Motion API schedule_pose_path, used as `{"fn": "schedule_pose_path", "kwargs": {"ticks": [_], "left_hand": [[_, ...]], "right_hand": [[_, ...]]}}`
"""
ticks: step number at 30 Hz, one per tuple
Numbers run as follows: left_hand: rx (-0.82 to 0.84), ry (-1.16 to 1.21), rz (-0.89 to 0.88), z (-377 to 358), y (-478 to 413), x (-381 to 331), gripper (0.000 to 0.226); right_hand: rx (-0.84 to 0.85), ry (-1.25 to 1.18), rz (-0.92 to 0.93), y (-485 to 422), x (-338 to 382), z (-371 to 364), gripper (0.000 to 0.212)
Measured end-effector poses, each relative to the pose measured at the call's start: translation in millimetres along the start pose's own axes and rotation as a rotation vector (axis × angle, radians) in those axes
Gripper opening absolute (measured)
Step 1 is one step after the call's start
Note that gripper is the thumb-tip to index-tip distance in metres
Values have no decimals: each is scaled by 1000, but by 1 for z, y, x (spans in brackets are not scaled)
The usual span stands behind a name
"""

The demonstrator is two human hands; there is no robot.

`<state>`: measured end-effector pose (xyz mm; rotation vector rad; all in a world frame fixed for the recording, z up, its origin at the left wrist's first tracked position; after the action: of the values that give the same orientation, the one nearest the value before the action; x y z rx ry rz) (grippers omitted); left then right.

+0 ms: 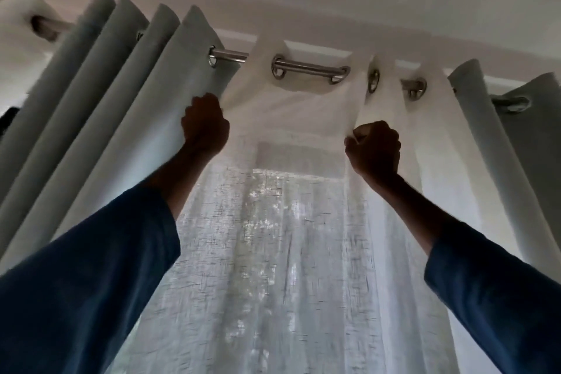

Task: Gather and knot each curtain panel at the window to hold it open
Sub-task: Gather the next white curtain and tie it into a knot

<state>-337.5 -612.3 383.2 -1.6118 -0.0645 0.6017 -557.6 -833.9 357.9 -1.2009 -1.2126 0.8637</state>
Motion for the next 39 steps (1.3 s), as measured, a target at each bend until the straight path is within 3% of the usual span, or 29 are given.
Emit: {"fn": "schedule_pose_path", "kwargs": {"ticks": [5,10,15,16,19,21,23,29,37,39], "left_hand": [[51,151,-138,3,13,-1,36],[186,430,-363,8,43,-24,61],[199,456,-540,19,62,-39,66],[211,395,-547,20,67,-40,62],[315,205,-505,13,77,-37,42],[406,216,-479,6,83,-38,34],[469,265,-477,0,90,-43,30],[536,355,-454,-16,118,-54,32],[546,618,-312,-31,135,-69,16],[578,636,-290,-32,134,-72,30]], "right_hand": [[14,82,46,9,41,-15,19],[41,137,170,18,100,-42,5],[74,50,211,27,140,-60,13],[84,33,191,27,136,-57,9],[117,-38,84,32,111,-46,26],[157,-107,-17,43,90,-42,13],[194,-88,-86,59,72,-40,36],[169,9,20,103,48,-18,28],[86,72,273,128,40,-10,18],[39,86,321,130,40,-7,21]]}}
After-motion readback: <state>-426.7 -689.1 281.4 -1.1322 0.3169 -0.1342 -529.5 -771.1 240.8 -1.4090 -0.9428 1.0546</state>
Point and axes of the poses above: each hand's wrist, its own y-axis away from the middle knuckle, its own z-axis out of the back of the hand, x = y × z, the point moved 5 cm from there along -y, towards the middle knuckle, and after that the axes turned 7 degrees about x, right-handed, at the moved point
